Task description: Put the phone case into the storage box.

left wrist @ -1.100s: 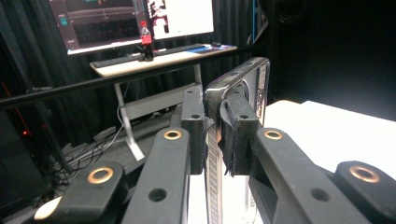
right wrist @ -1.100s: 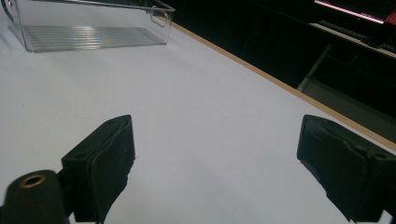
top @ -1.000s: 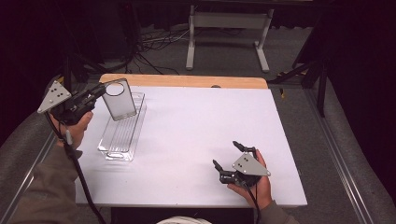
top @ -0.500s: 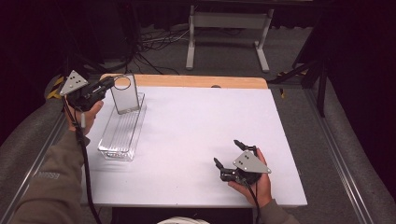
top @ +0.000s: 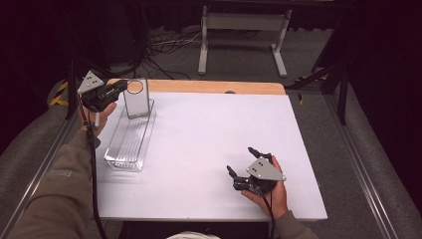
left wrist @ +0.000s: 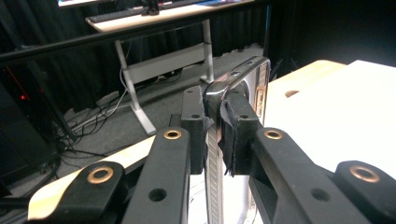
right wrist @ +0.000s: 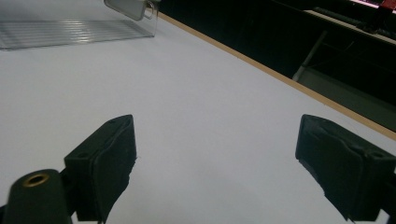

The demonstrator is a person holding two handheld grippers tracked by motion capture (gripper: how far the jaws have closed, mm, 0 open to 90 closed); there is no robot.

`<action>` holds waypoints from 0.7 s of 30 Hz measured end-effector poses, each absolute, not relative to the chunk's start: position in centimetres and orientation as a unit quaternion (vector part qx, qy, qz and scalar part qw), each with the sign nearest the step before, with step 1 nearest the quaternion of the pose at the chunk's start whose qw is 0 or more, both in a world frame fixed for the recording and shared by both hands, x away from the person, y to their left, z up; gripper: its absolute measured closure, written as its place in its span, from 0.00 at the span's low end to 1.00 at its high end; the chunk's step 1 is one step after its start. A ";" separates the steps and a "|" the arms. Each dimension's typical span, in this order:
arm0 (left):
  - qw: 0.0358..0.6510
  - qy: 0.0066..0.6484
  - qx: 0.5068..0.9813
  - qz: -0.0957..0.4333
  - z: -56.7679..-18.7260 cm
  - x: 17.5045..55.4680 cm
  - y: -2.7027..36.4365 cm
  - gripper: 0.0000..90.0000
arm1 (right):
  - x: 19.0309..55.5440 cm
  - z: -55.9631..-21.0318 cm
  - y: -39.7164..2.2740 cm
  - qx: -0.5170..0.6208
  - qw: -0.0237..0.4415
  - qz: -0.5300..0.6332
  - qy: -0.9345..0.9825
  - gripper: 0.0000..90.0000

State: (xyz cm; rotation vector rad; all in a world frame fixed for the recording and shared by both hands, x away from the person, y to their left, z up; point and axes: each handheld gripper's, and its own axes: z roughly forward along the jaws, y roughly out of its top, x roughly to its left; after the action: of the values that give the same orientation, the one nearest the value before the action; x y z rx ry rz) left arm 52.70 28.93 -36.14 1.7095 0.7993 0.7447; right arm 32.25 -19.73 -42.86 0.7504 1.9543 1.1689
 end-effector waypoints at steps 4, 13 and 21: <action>0.528 0.339 0.716 0.306 -36.9 53.6 28.9 0.90 | 32.0 -42.9 -19.9 0.296 0.364 0.451 0.759 0.15; 0.535 0.337 0.716 0.297 -37.8 55.1 28.8 0.90 | 31.3 -42.9 -20.6 0.310 0.366 0.451 0.753 0.15; 0.538 0.345 0.708 0.300 -38.2 56.0 29.0 0.86 | 30.8 -43.2 -20.9 0.316 0.365 0.443 0.756 0.15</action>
State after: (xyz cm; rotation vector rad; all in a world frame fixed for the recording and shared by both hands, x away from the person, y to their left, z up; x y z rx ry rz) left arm 56.00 29.05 -38.17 1.6847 0.8215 0.7133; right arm 30.83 -20.88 -43.17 0.8131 1.9439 1.1391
